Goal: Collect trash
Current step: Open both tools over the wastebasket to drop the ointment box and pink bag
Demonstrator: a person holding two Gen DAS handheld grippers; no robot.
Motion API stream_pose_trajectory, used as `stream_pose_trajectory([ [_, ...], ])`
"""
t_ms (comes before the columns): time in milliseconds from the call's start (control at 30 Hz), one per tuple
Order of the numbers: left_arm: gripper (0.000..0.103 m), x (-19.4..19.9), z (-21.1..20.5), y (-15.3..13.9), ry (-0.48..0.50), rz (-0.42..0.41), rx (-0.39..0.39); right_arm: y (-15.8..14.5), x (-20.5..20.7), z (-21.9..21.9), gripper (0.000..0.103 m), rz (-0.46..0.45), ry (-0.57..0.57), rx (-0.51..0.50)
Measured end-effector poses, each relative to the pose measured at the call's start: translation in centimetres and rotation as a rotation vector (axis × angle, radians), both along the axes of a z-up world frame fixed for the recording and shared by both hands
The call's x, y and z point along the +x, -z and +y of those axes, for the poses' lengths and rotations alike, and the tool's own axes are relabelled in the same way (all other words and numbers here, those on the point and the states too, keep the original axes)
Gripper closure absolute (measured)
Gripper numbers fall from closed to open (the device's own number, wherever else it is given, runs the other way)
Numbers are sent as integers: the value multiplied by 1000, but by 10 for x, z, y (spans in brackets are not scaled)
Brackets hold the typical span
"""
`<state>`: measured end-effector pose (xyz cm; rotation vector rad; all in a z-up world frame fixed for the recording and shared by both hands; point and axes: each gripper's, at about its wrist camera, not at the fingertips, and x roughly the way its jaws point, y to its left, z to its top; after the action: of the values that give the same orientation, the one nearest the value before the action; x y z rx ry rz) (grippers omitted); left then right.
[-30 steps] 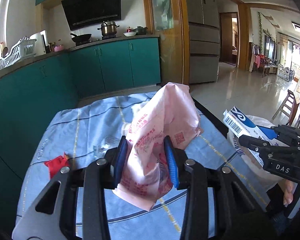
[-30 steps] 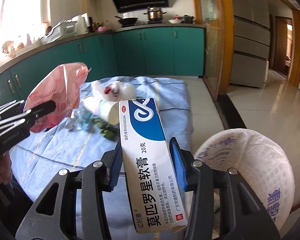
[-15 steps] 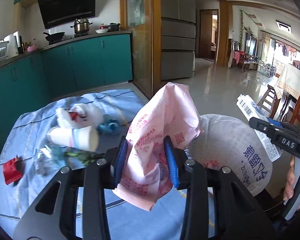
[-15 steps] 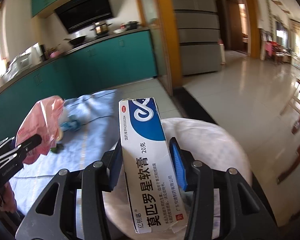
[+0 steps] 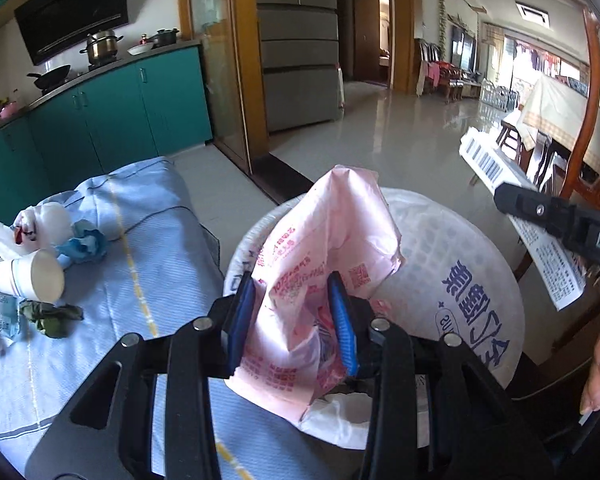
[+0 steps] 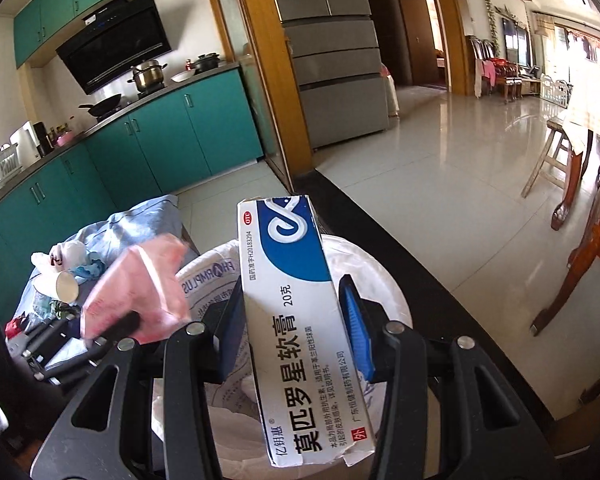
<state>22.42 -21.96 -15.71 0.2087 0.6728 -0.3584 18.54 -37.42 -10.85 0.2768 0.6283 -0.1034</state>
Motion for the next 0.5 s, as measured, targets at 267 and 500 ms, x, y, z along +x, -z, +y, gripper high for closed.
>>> stream_pose_trajectory([
  [267,31,2,-8,5,2,2,25,2,-4,-3,57,7,-1,-6],
  [500,23,2,24,-15,-99,-52,-23,0,6,5,57,17,-30,-20],
])
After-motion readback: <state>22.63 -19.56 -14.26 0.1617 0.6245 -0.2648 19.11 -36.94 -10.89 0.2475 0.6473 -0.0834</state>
